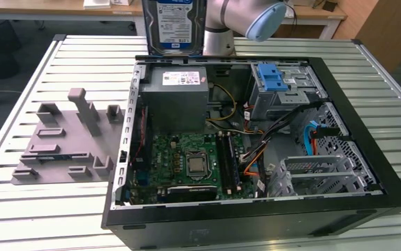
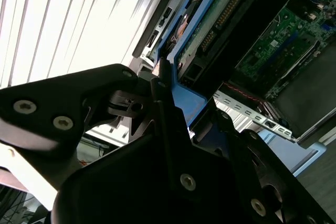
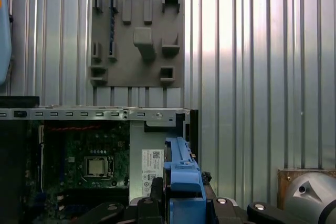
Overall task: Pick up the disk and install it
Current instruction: 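Pick up the disk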
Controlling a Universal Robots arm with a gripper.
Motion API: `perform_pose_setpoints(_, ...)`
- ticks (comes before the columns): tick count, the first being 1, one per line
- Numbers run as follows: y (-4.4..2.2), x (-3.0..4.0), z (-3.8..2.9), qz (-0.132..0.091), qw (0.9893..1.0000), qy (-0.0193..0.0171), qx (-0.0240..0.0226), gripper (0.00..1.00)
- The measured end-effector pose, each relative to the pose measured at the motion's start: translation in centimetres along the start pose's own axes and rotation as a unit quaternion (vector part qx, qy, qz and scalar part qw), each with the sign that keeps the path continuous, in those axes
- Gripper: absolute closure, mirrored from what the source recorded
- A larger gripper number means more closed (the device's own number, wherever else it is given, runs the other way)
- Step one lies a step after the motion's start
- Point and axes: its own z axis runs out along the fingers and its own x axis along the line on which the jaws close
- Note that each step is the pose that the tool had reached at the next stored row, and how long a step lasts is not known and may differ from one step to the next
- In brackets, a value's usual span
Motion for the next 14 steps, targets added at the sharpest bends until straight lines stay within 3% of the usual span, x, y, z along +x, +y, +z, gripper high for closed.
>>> perform_pose_setpoints(6, -0.07, 0.03, 0.0, 0.0, 1.0, -0.0001, 0.0001, 0.64)
perform_pose_setpoints(14, -0.26, 0.58, -0.01, 0.0, 1.0, 0.0, 0.0, 0.64)
